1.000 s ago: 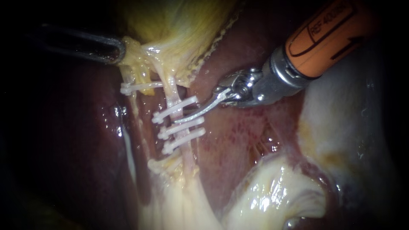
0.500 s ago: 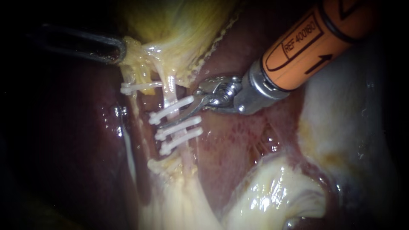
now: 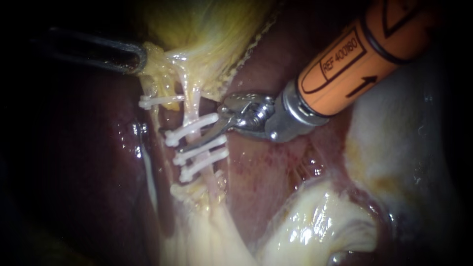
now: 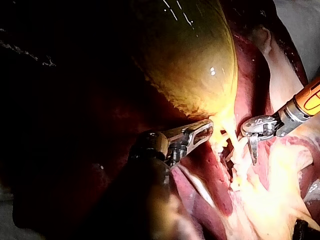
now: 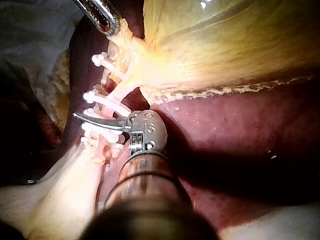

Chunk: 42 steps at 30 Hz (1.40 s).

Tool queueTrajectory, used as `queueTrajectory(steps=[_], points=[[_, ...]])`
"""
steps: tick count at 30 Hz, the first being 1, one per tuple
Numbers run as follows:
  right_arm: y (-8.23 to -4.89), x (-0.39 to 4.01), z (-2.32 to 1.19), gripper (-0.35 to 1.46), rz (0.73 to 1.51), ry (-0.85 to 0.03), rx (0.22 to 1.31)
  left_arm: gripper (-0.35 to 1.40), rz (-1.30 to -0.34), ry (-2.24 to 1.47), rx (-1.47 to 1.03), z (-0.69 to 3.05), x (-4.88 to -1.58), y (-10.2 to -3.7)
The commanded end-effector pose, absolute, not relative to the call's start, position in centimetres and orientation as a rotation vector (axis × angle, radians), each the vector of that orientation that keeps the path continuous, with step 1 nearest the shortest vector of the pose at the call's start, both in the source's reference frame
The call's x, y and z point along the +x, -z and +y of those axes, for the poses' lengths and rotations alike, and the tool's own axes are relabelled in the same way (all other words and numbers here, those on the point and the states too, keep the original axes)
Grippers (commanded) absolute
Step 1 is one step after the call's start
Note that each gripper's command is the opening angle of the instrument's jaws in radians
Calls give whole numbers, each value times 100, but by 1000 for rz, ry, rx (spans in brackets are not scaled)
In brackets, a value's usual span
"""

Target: Go to the cutting position right tube

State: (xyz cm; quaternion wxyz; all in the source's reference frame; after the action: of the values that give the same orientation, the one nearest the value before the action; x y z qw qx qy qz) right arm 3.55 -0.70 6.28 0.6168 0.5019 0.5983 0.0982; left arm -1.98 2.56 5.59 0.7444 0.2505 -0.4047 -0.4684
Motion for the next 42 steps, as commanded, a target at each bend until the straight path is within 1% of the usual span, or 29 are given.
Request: queueTrajectory(steps=[1, 2, 4, 5, 9, 11, 18, 28, 37, 42], points=[[-629, 355, -74, 120, 1398, -220, 1108, -35, -886, 1026, 549, 256, -198, -559], [-629, 356, -78, 127, 1413, -228, 1065, -35, -886, 1026, 549, 256, -198, -559], [-628, 358, -82, 130, 1436, -236, 996, -35, -886, 1026, 549, 256, -198, -559], [-626, 359, -84, 135, 1444, -240, 966, -35, -886, 1026, 549, 256, -198, -559], [-620, 365, -87, 143, 1465, -243, 908, -35, -886, 1026, 549, 256, -198, -559], [-617, 367, -88, 143, 1467, -243, 890, -35, -886, 1026, 549, 256, -198, -559], [-606, 372, -85, 143, 1465, -248, 881, -35, -886, 1026, 548, 256, -198, -559], [-580, 374, -76, 143, 1468, -260, 890, -35, -886, 1026, 548, 256, -198, -559], [-578, 374, -77, 142, 1458, -279, 908, -35, -886, 1026, 548, 256, -198, -560], [-579, 373, -77, 142, 1450, -275, 906, -35, -886, 1026, 548, 256, -198, -560]])
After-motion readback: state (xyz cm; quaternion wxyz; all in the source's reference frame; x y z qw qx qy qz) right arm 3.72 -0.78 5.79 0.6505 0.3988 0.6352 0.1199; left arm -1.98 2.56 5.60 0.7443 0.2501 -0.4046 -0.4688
